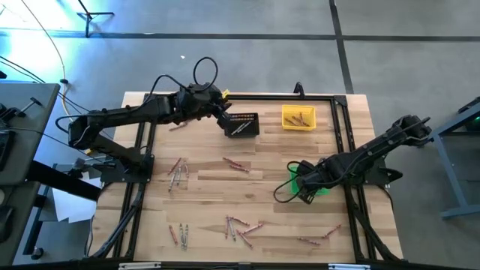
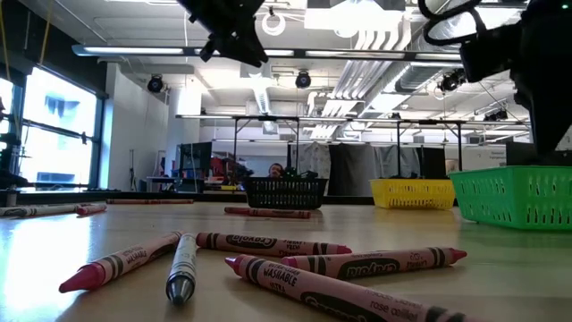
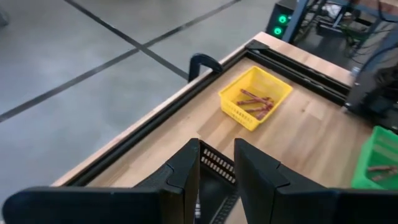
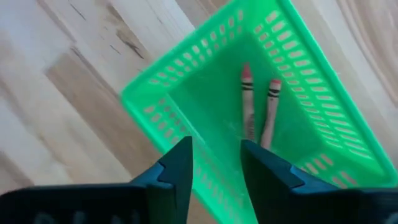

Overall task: Sort crayons
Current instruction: Put the red crayon into the yellow basket

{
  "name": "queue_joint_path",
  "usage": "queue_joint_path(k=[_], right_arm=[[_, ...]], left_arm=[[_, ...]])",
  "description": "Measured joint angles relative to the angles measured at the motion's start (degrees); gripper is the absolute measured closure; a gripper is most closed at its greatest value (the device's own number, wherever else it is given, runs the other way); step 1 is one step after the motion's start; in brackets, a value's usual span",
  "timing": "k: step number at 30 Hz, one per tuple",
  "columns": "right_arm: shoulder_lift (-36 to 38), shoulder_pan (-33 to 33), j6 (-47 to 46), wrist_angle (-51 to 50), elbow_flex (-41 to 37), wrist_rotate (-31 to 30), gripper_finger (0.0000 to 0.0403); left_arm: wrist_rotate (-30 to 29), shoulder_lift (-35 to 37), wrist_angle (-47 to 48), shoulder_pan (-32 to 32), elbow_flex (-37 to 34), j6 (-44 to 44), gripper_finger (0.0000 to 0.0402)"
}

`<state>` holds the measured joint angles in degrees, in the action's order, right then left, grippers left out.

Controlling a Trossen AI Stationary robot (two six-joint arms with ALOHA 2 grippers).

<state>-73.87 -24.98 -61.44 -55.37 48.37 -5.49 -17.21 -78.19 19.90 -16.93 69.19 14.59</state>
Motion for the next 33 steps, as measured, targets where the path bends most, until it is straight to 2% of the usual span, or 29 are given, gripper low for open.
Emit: queue_joint_path(k=[6,11,15,18,21,25,33], right_arm=[[0.00,-4.76,-2.97,3.11,1.79,3.28,0.0287],[-0.82,-14.69,-13.87,11.83,1.39,4.06,0.0295],[-4.26,-22.52,-23.45,16.50,1.37,4.75,0.0301],[-7.90,-27.43,-25.99,19.48,1.47,6.80,0.0302],[-11.30,-30.66,-24.81,18.51,1.47,11.07,0.0302],[-14.23,-32.53,-17.77,15.15,1.47,15.21,0.0302],[-18.01,-34.96,3.80,14.12,1.47,14.95,0.0302]], left_arm=[[2.18,0.00,2.08,1.44,0.02,2.97,0.0316],[2.14,0.00,4.72,4.59,0.02,6.35,0.0316],[2.14,0.00,4.13,8.23,0.02,9.56,0.0316],[2.14,0.00,4.18,11.50,0.02,12.07,0.0316],[1.81,0.00,4.16,14.94,0.02,14.61,0.0316],[-0.78,0.00,4.11,19.64,0.02,18.60,0.0316],[-7.14,0.00,2.34,28.17,0.02,24.63,0.0316]])
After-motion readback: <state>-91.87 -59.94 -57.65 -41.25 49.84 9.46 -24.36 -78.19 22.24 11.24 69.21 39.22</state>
